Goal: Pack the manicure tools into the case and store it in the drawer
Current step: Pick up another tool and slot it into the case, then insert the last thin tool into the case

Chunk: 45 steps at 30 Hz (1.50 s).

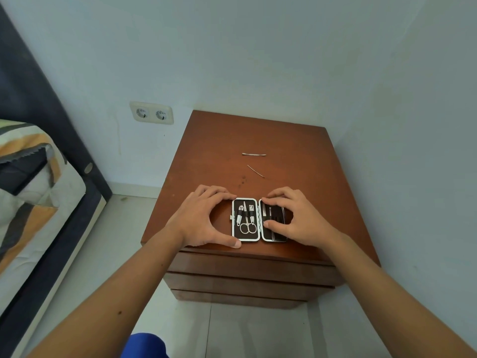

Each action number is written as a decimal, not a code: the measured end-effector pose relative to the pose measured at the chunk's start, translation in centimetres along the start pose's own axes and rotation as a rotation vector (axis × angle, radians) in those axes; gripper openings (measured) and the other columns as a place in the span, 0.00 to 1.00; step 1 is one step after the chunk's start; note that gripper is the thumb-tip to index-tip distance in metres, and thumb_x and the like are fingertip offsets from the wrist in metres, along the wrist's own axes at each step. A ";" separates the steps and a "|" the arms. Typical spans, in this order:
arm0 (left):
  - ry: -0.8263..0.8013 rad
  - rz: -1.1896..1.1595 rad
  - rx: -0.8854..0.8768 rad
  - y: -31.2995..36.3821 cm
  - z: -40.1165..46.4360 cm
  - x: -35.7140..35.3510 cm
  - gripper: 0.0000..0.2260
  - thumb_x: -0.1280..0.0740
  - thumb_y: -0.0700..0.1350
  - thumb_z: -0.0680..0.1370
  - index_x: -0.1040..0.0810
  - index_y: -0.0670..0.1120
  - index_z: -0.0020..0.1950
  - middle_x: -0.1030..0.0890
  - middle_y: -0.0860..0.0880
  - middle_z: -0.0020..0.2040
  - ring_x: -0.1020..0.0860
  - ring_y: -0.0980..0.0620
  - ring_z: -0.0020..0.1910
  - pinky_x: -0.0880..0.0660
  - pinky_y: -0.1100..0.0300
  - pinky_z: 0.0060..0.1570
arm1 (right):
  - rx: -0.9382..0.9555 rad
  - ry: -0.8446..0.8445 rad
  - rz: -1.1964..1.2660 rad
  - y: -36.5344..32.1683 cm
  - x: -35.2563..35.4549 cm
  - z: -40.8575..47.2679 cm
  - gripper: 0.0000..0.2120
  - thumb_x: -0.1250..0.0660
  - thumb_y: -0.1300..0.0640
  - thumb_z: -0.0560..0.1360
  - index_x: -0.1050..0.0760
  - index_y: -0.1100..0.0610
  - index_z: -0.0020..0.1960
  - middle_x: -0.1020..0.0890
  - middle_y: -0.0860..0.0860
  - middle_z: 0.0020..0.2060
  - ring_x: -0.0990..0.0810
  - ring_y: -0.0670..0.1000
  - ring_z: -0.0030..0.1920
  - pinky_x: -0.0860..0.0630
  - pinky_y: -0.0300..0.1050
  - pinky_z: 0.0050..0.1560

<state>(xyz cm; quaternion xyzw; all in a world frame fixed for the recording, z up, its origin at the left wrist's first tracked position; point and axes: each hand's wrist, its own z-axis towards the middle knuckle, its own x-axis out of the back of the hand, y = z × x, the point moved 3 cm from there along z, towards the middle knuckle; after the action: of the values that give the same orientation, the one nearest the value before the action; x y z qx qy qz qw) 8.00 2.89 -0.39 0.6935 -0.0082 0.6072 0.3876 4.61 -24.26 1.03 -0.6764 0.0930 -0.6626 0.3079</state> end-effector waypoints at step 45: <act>0.006 0.002 0.003 0.2 -0.1 0.2 0.52 0.25 0.80 0.58 0.32 0.61 0.78 0.33 0.65 0.74 0.40 0.61 0.73 0.38 0.55 0.74 | -0.224 0.268 0.075 0.5 1.7 8.8 0.03 0.25 0.52 0.76 0.14 0.48 0.50 0.15 0.46 0.48 0.19 0.47 0.48 0.23 0.47 0.56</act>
<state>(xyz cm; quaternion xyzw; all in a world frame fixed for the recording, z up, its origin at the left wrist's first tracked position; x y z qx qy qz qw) 7.89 2.87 -0.14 0.6921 -0.0069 0.6099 0.3859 13.30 -22.96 2.83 -0.6082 0.2315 -0.7204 0.2398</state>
